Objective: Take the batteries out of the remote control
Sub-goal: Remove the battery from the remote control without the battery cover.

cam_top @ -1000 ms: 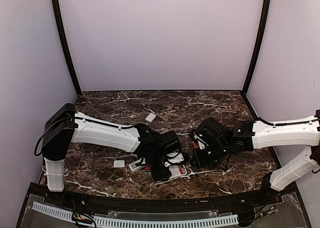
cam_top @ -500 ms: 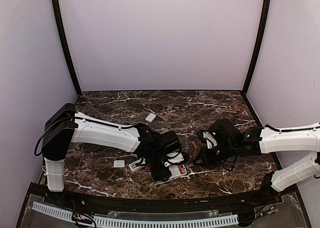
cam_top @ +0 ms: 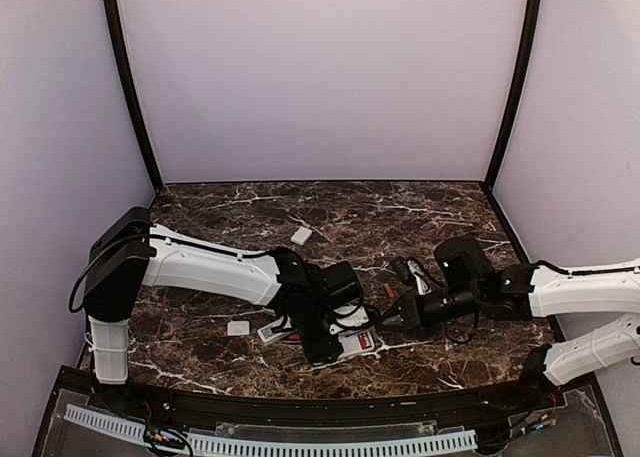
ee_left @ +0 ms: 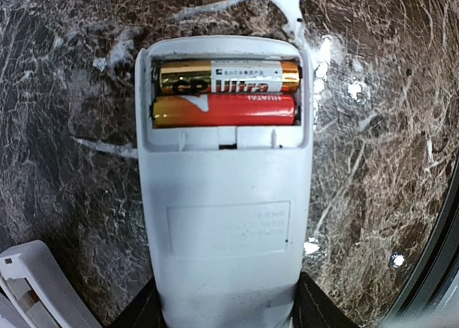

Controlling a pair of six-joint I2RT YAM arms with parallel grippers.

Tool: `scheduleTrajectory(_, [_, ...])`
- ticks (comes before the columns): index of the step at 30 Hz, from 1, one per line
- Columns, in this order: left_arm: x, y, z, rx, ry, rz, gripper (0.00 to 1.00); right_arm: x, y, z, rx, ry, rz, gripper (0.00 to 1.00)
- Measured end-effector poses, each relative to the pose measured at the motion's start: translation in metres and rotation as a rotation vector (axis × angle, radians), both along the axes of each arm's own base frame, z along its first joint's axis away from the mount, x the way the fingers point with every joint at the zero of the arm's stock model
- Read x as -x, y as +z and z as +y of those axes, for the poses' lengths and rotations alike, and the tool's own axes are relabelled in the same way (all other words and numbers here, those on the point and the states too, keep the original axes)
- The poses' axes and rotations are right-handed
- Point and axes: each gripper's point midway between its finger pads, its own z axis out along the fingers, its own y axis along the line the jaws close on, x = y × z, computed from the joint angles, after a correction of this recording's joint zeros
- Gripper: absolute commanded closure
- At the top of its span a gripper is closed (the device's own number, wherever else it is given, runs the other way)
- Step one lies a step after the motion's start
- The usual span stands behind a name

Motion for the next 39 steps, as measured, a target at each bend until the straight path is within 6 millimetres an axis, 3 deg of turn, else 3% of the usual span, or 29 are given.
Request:
scheduleTrajectory(5, [0.000, 0.000, -0.001, 0.001, -0.005, -0.002, 0.83, 0.005, 0.012, -0.001, -0.034, 0.012, -0.011, 1.00])
scheduleTrajectory(21, [-0.001, 0.000, -0.001, 0.000, -0.015, -0.007, 0.84, -0.008, -0.005, -0.031, 0.217, -0.032, -0.078, 1.00])
scheduleTrajectory(39, [-0.001, 0.001, -0.001, 0.000, -0.015, -0.007, 0.84, -0.005, -0.019, -0.019, 0.386, 0.021, -0.108, 1.00])
